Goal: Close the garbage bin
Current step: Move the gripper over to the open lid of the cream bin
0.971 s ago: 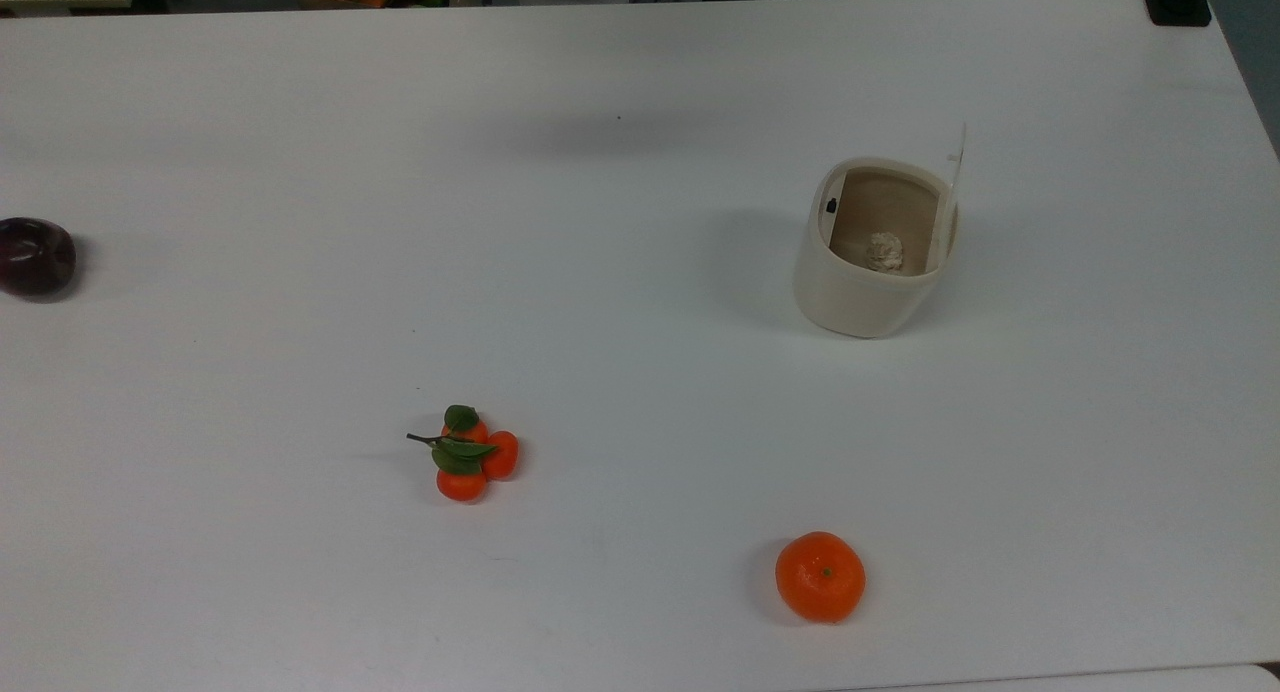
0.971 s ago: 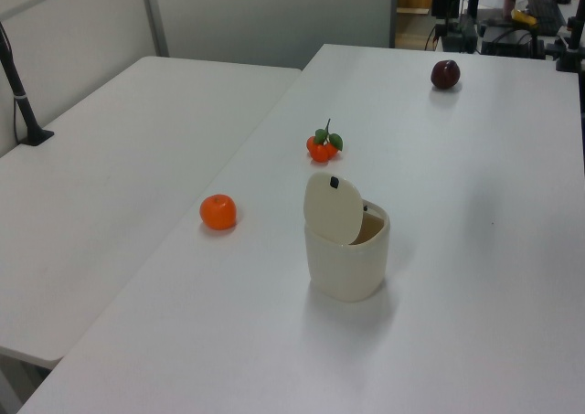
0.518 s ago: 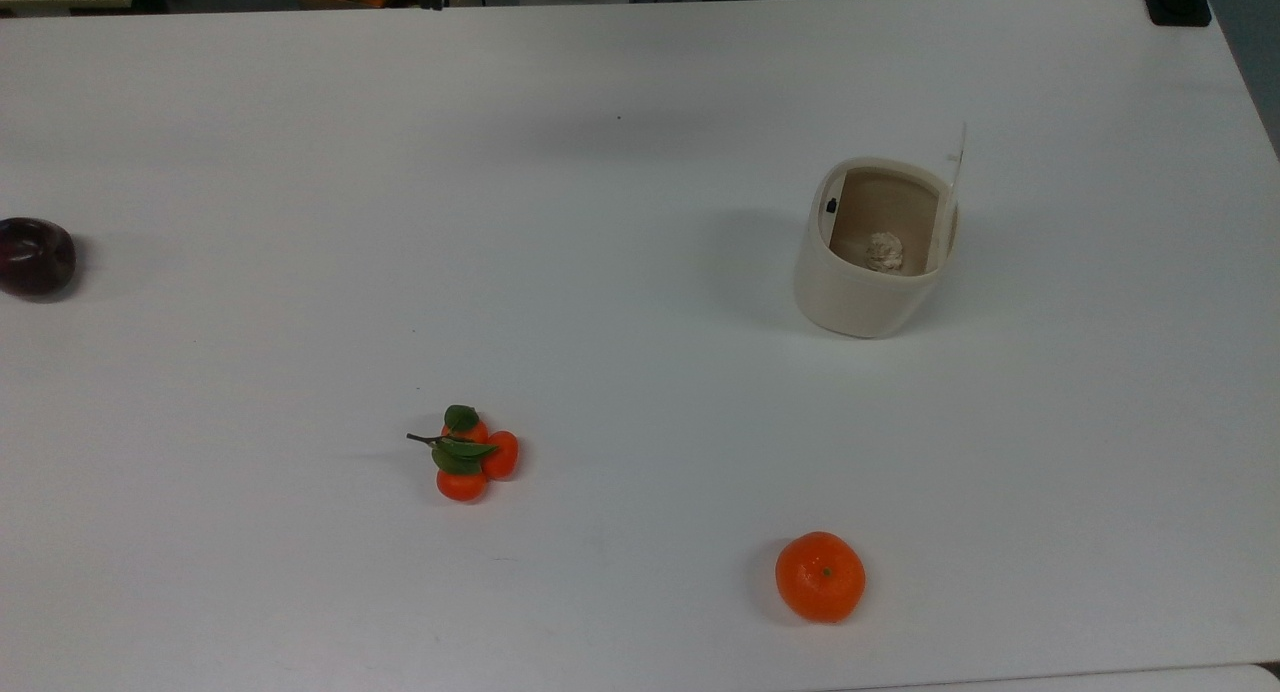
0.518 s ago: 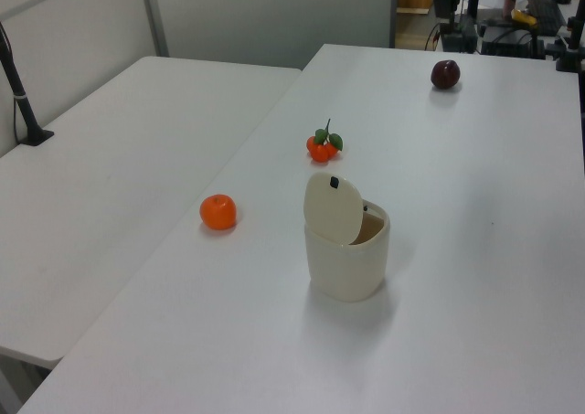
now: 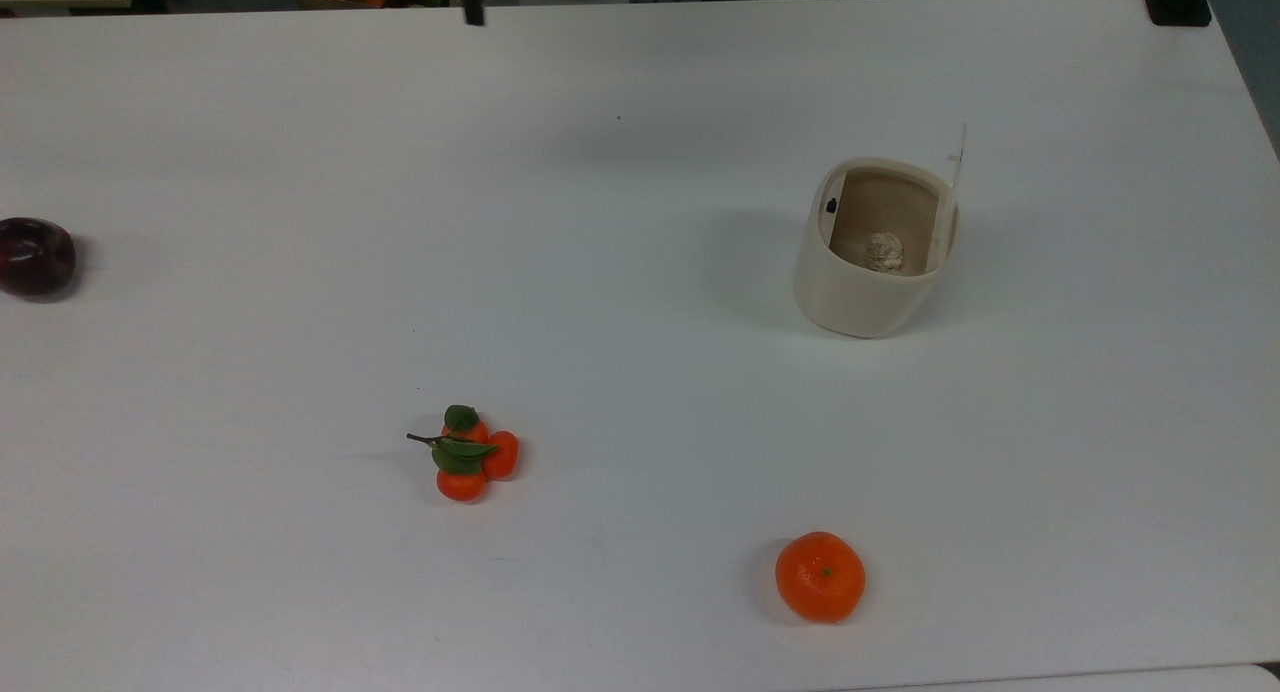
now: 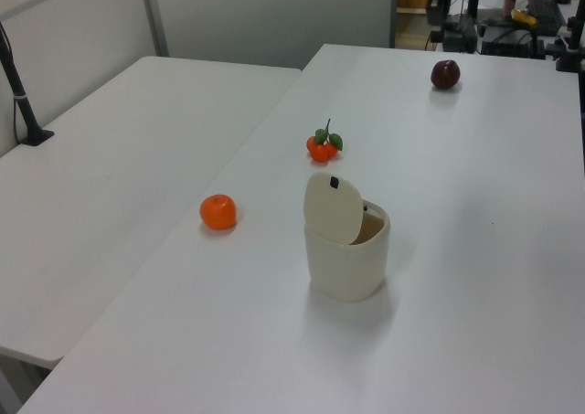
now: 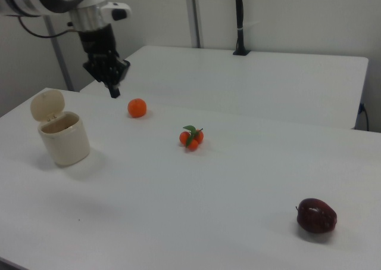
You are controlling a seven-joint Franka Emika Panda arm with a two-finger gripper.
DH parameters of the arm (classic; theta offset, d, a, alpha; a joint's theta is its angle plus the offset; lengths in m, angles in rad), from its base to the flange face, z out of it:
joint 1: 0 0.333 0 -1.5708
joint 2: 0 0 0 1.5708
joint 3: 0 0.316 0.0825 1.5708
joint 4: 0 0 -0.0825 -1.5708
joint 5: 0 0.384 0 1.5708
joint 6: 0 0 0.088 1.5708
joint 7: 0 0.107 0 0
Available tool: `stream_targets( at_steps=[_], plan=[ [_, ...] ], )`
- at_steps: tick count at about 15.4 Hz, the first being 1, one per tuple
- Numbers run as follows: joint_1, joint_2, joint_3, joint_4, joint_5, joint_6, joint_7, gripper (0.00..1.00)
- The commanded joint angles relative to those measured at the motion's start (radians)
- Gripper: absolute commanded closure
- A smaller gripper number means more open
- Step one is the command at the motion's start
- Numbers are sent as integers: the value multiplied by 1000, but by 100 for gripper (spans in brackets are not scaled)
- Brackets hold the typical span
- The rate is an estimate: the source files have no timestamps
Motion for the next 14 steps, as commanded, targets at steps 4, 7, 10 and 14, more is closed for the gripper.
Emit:
stream_targets(
  at_steps=[4, 7, 10, 14],
  plan=[
    [191, 37, -5, -17, 76, 172, 2, 100],
    [266, 69, -5, -19, 93, 304, 2, 100],
    [358, 127, -5, -19, 92, 466, 1, 100],
    [427, 172, -3, -20, 92, 578, 1, 100]
  ],
)
